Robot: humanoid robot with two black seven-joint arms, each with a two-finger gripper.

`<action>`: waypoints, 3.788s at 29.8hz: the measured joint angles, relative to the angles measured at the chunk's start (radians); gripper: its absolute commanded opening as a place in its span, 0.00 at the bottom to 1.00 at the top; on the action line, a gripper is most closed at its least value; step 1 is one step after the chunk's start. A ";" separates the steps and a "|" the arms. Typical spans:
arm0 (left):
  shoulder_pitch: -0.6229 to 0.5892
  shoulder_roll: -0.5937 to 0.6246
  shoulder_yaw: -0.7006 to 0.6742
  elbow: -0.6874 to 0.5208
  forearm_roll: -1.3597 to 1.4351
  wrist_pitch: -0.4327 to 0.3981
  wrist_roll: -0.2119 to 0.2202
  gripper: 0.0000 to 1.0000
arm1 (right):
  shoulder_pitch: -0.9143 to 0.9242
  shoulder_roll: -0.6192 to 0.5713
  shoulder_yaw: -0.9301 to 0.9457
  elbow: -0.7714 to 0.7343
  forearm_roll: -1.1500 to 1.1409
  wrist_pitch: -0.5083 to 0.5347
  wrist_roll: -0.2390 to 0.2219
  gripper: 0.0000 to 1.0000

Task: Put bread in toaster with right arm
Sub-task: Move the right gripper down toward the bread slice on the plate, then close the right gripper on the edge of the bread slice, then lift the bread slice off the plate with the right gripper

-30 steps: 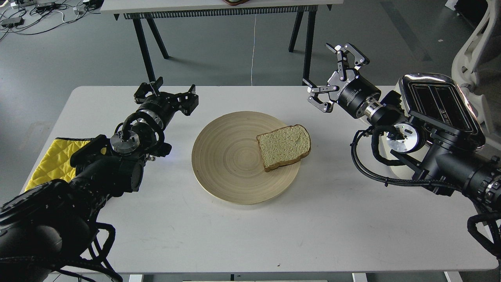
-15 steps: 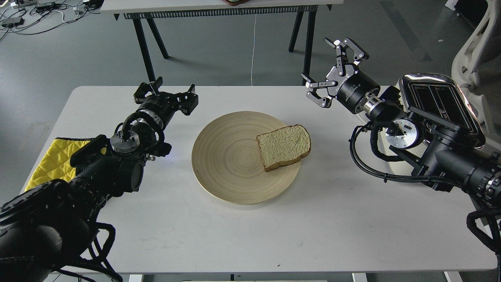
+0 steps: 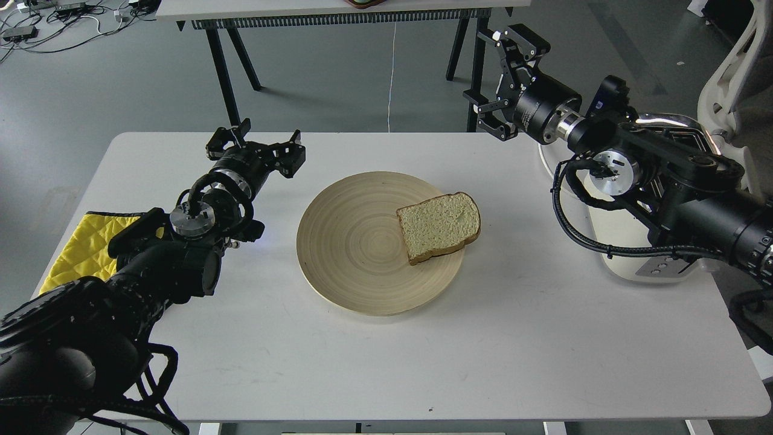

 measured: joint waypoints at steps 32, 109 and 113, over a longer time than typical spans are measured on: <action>0.000 -0.002 -0.001 -0.001 0.000 0.000 0.000 1.00 | 0.016 -0.041 -0.498 0.208 -0.130 -0.408 -0.089 0.98; 0.000 -0.002 -0.001 0.000 0.000 0.000 0.000 1.00 | 0.105 -0.081 -0.315 0.417 -0.144 -0.462 -0.102 0.00; 0.000 -0.002 -0.001 -0.001 0.000 0.000 0.000 1.00 | 0.192 -0.220 -0.306 0.493 -0.135 -0.470 -0.106 0.00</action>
